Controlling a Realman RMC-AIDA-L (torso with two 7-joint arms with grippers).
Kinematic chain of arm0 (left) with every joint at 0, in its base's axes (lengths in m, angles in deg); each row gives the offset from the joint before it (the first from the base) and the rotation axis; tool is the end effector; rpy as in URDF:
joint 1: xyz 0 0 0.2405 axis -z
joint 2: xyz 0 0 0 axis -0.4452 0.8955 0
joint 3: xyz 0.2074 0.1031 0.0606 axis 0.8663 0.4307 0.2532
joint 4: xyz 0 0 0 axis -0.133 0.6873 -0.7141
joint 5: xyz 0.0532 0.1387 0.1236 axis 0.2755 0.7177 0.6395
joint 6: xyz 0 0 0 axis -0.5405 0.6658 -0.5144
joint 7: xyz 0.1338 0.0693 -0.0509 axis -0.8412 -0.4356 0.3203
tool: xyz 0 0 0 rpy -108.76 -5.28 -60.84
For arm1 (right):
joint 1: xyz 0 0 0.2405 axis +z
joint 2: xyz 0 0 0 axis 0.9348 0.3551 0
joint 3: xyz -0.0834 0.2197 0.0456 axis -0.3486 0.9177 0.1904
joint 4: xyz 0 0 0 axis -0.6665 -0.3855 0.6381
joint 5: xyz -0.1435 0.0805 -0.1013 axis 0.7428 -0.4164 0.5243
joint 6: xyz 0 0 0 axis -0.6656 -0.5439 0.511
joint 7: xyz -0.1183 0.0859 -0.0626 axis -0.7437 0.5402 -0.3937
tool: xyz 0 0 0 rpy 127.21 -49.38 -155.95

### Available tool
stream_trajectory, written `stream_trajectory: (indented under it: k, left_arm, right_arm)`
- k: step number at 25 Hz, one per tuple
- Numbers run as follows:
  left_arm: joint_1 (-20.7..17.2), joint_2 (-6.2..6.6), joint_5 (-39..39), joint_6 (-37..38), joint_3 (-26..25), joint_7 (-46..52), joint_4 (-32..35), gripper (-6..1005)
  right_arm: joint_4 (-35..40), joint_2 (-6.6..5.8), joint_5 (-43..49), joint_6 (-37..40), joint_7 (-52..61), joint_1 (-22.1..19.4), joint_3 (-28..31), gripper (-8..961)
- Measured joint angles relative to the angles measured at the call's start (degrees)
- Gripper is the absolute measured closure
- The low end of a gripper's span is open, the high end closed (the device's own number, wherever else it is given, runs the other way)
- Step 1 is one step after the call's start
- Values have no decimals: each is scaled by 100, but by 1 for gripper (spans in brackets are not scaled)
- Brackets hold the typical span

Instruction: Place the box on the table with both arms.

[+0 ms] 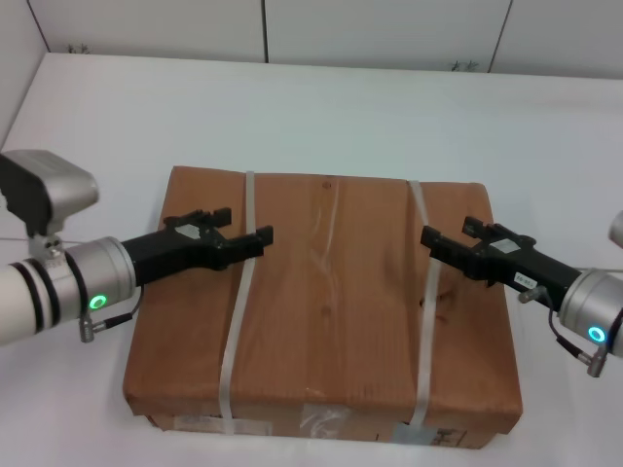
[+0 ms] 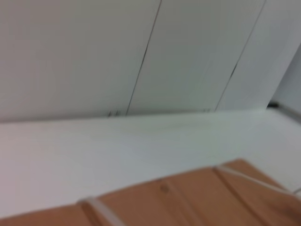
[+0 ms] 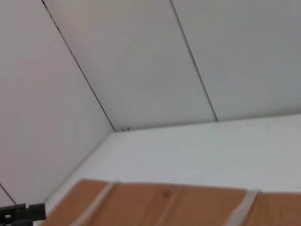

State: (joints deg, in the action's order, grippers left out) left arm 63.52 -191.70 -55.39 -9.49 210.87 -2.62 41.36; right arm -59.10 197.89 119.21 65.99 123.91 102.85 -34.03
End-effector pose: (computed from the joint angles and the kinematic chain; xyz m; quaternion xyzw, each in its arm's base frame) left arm -0.2841 0.3334 -0.0616 -0.8655 -0.3586 -0.2237 0.2689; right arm 0.2844 0.3210 -0.0831 -0.8196 0.4147 0.2583 0.2992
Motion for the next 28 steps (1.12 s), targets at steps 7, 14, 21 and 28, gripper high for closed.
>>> stream_trajectory:
  k: [7, 14, 21, 28]
  left_arm:
    - [-253, 11, -380, 1774, 22, -403, -386, 168]
    - [-234, 362, 260, 3687, 79, -723, -476, 168]
    - [-146, 507, 764, 4326, 79, -830, -479, 168]
    - [-102, 481, 756, 4344, 79, -904, -483, 168]
  right_arm:
    - [702, -9, 39, 1917, -205, -220, 21, 85]
    - [1804, -45, 194, 4092, -416, -26, -1221, 85]
    - [1969, -33, 179, 4476, -352, 247, -1944, 85]
    - [1926, -8, 146, 4450, -420, 268, -1905, 85]
